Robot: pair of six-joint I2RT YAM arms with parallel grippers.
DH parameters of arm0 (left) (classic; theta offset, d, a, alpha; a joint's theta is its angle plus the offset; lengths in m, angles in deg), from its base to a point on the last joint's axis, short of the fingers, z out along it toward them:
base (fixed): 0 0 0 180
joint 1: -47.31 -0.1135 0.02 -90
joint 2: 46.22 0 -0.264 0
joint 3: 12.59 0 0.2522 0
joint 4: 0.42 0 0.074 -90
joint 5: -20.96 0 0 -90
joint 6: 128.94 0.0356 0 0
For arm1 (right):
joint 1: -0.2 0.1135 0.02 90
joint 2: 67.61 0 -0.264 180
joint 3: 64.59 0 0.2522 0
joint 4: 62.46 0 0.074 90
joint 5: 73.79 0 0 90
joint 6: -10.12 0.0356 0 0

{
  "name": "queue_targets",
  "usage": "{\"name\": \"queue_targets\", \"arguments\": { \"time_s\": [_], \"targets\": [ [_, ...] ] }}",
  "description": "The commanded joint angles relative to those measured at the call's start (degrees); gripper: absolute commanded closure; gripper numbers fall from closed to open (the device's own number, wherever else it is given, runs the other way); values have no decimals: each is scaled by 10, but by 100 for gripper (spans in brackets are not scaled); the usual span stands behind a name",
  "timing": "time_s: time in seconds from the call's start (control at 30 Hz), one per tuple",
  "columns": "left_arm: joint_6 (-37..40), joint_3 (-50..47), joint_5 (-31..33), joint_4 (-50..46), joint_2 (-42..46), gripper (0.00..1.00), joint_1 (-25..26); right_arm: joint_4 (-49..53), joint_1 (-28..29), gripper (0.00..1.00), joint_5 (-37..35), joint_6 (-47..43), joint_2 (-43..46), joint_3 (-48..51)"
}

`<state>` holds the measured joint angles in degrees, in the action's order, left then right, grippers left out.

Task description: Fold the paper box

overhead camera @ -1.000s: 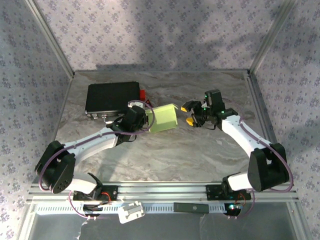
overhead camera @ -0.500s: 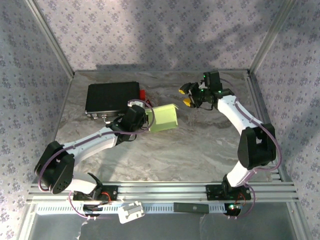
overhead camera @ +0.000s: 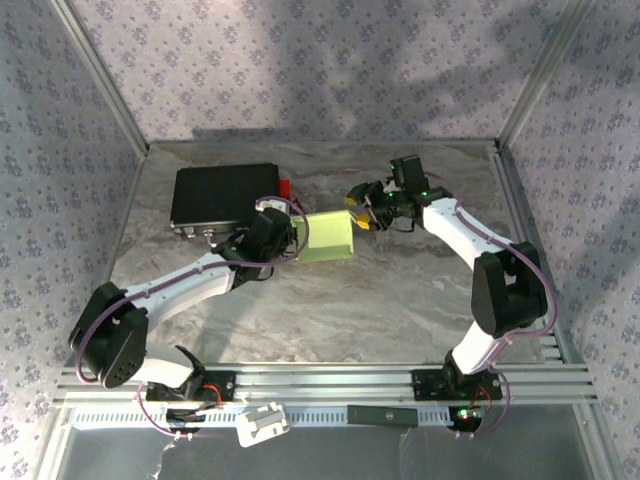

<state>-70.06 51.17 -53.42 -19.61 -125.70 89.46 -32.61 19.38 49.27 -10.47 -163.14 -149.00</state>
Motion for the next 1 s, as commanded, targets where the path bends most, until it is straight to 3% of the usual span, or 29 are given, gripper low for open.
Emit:
{"name": "queue_targets", "arguments": {
  "time_s": [0.0,0.4,0.97],
  "targets": [
    [4,19,-9,3,7,98,6,-28,12,43,13,27,16,13],
    [6,19,-14,11,-2,98,13,-73,34,50,9,56,2,46],
    [15,-50,-53,146,-46,98,7,-77,44,61,-30,-7,-12,84]
  ]
}}
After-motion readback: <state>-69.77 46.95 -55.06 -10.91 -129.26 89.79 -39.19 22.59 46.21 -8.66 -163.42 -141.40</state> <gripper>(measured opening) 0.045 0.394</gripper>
